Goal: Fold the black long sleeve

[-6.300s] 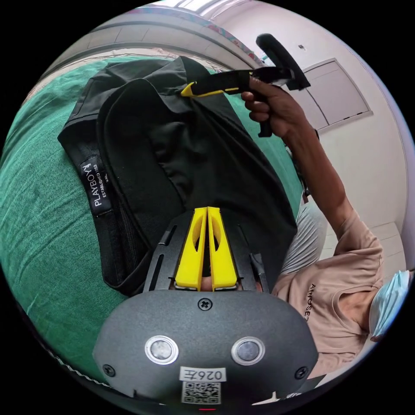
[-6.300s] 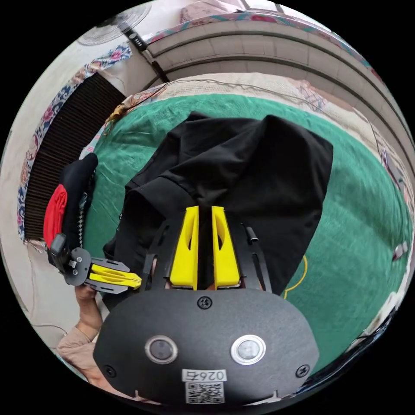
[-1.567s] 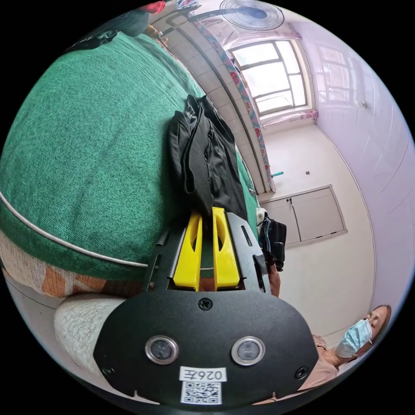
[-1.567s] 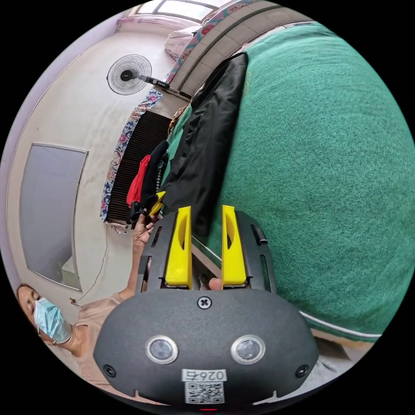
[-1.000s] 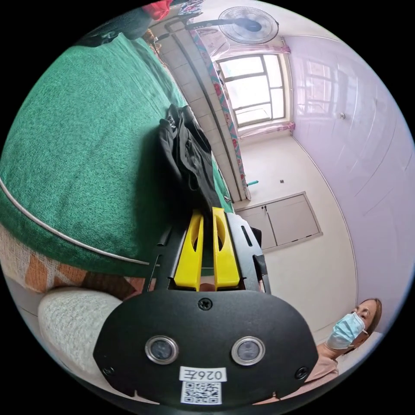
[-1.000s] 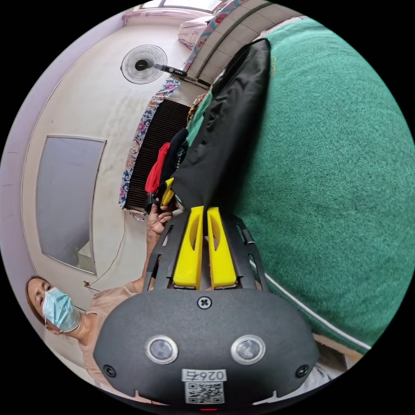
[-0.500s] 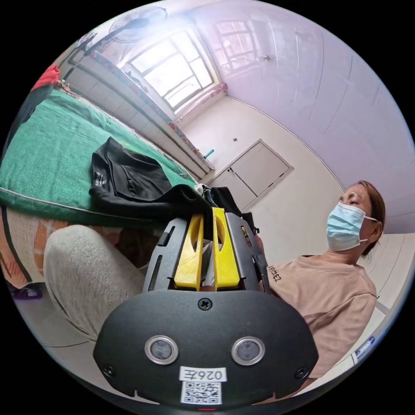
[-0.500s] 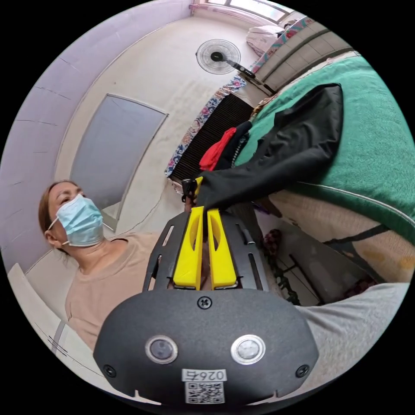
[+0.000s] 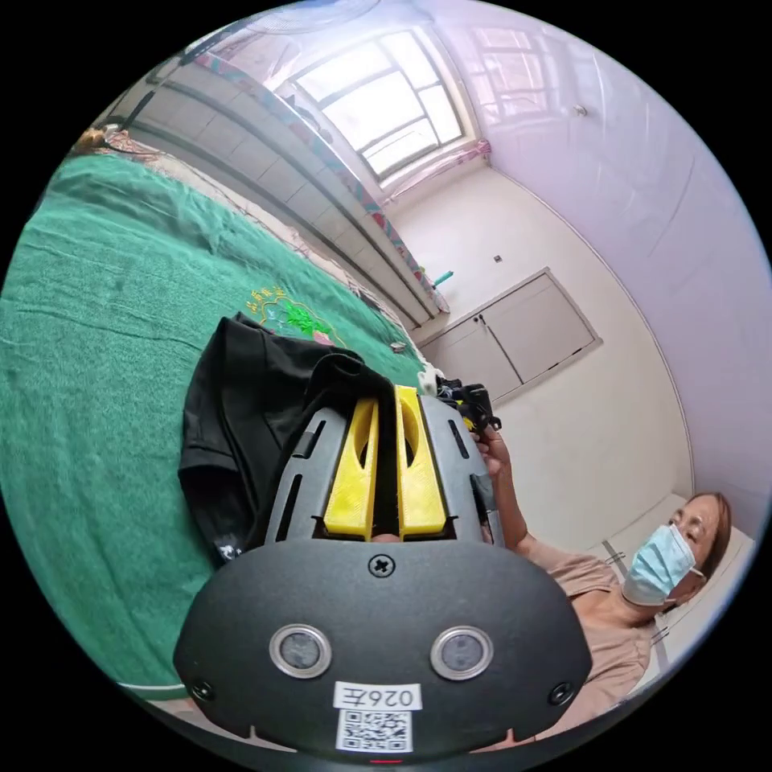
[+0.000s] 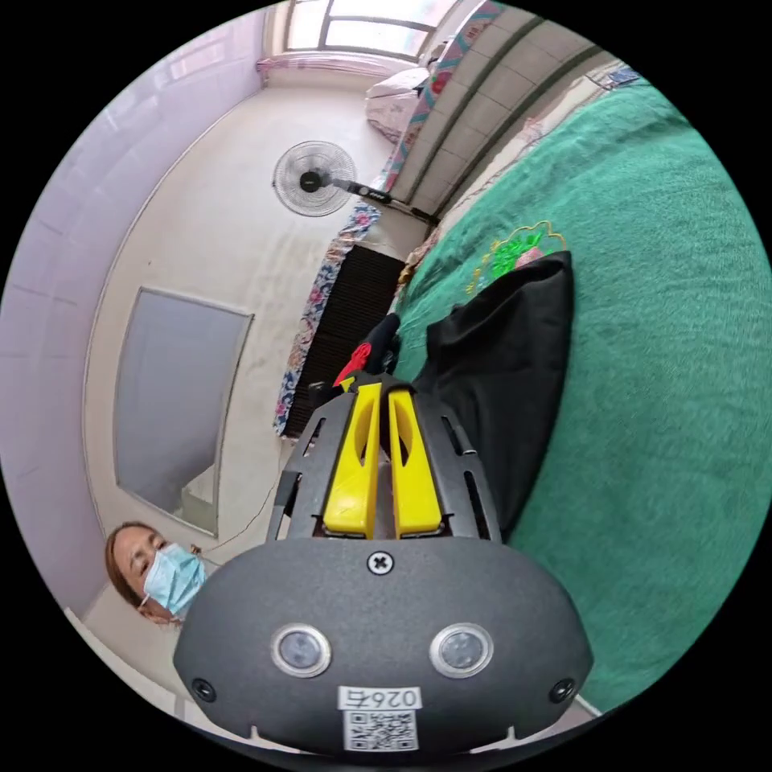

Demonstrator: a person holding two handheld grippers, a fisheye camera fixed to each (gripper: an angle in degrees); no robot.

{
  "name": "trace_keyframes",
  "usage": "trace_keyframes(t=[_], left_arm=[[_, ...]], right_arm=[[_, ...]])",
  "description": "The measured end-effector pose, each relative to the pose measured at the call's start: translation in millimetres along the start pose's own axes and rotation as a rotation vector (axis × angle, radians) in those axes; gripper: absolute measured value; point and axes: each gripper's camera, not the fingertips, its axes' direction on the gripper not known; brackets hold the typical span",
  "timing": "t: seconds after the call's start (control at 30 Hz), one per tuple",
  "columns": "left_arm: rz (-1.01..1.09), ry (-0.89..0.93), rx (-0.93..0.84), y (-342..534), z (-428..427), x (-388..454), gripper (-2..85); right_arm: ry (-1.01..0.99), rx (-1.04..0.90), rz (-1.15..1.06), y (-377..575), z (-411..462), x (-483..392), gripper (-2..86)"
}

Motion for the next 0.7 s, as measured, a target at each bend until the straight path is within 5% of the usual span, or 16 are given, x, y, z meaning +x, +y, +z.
trace_keyframes(t=[0.23,0.37,0.53,0.7], left_arm=[[-0.142,0.051,-0.1,-71,67,-65,4.4],[-0.168,0.372,0.054,-78,55,-82,8.4],[0.021,0.028,0.198,-77,15,-28,-0.1],[0.328,0.02,-0.083,-95,93,29,-0.9]], right_arm=[[0.066,0.039,0.172,-71,24,70,0.2],[-0.058,0.099,0.253,-76,26,95,6.3],[0.069,0.223,0.177,-72,13,72,6.3],[0.244,0.098,-0.14,-70,73,7,-0.1]])
